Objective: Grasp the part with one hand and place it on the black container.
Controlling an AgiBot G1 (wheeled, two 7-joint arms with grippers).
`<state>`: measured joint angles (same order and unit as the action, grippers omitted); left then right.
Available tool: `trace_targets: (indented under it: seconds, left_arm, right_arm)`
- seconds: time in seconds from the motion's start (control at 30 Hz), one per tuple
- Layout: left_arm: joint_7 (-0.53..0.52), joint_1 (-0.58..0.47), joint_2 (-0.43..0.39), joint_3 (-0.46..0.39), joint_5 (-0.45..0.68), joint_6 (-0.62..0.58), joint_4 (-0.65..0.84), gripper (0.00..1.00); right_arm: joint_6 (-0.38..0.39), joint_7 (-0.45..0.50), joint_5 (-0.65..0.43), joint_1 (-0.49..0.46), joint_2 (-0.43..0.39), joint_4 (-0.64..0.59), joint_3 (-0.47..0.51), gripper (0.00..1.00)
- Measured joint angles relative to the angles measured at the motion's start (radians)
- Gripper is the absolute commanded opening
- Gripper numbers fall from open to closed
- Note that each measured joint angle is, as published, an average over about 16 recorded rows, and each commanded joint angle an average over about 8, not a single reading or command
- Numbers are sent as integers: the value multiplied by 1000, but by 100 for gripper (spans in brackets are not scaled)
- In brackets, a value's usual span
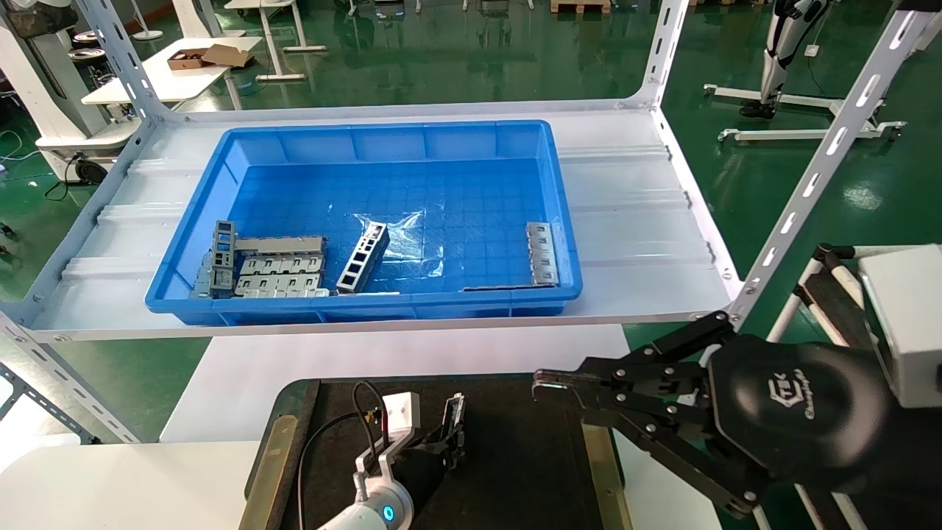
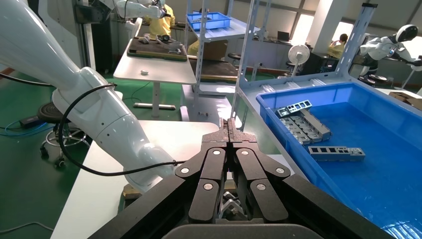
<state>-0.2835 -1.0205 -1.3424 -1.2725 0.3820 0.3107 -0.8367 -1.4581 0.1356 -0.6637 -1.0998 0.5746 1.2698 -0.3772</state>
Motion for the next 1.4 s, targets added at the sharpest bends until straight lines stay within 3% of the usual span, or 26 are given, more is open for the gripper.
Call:
trace_targets:
  seconds: [0.03, 0.07, 0.43, 0.67, 1.03, 1.4]
  left_arm:
    - [-4, 2, -1, 3, 5, 1, 0, 97]
    - [-9, 5, -1, 6, 9, 3, 0, 100]
    - [-46, 21, 9, 26, 51, 29, -39, 100]
    - [-50, 32, 63, 32, 86, 16, -125, 100]
    - [-24, 46, 292, 38, 150, -127, -368, 100]
    - [52, 29, 549, 87, 207, -444, -496, 100]
  right_arm:
    - [0, 0, 0, 0, 0, 0, 0, 100]
    - [0, 0, 0, 0, 0, 0, 0, 100]
    - [0, 0, 0, 0, 0, 0, 0, 100]
    - [0, 0, 0, 0, 0, 0, 0, 100]
    - [0, 0, 0, 0, 0, 0, 0, 100]
    - [0, 0, 0, 0, 0, 0, 0, 100]
